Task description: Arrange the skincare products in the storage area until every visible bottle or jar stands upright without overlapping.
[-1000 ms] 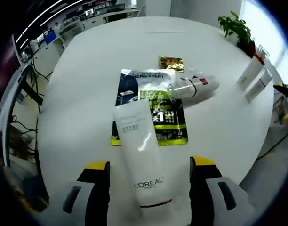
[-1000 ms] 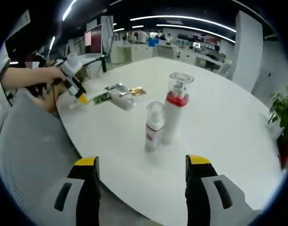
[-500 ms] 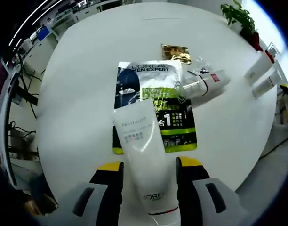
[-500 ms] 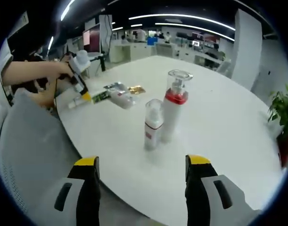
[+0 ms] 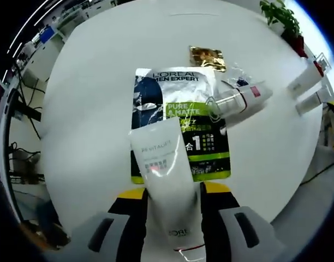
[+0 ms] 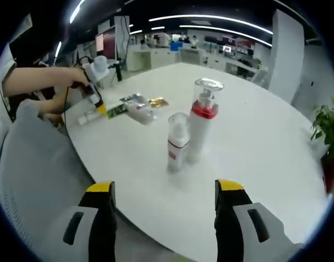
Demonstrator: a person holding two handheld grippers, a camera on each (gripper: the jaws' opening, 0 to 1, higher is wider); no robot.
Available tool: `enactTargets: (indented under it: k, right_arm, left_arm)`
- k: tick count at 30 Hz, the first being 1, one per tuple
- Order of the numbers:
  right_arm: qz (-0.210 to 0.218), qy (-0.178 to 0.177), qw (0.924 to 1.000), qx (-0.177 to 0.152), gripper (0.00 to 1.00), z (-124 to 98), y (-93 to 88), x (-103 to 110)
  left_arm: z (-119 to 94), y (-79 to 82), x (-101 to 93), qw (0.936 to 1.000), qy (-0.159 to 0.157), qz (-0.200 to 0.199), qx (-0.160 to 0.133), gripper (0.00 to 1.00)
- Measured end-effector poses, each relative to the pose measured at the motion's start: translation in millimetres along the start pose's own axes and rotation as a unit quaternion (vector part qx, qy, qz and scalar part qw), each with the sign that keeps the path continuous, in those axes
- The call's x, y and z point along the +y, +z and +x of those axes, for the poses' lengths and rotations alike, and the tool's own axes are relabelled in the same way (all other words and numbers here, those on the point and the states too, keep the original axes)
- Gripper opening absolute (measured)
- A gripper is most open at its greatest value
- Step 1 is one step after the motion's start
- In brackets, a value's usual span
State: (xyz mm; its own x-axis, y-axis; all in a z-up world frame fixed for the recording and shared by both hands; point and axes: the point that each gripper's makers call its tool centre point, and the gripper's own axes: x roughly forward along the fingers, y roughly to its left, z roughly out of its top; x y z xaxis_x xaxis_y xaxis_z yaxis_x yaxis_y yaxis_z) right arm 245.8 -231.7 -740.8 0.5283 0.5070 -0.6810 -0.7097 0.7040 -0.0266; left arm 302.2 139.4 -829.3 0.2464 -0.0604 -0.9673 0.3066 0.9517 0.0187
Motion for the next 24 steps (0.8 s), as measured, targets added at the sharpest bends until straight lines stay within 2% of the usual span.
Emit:
enactTargets:
  k: [3, 6, 13, 22, 24]
  right_arm:
    - [-0.001, 0.001, 1.0000, 0.002, 0.73, 0.4, -0.5, 0.5]
    - [-0.002, 0.001, 1.0000, 0.003, 0.73, 0.5, -0.6, 1.2]
    - [-0.003, 0.000, 1.0000, 0.002, 0.72, -0.3, -0.3, 0.4]
    - [-0.010, -0.001, 0.9999, 0.004, 0.72, -0.2, -0.2, 0.5]
    - [-0.010, -0.001, 0.9999, 0.002, 0.72, -0.5, 0.7, 0.9]
  left_arm:
    - [1.2, 1.1, 1.5, 0.9999, -0.004, 0.012, 0.002, 0.38]
    - [1.5, 1.7, 2.5, 0.9999, -0.003, 0.008, 0.009, 0.38]
    - [-4.2, -0.8, -0.1, 1.0000, -0.001, -0.005, 0.001, 0.33]
    - [-8.7, 2.8, -3.1, 0.9994, 0.003, 0.006, -0.033, 0.30]
    - [-11.9, 6.7, -3.8, 0.9989, -0.003, -0.003, -0.047, 0.30]
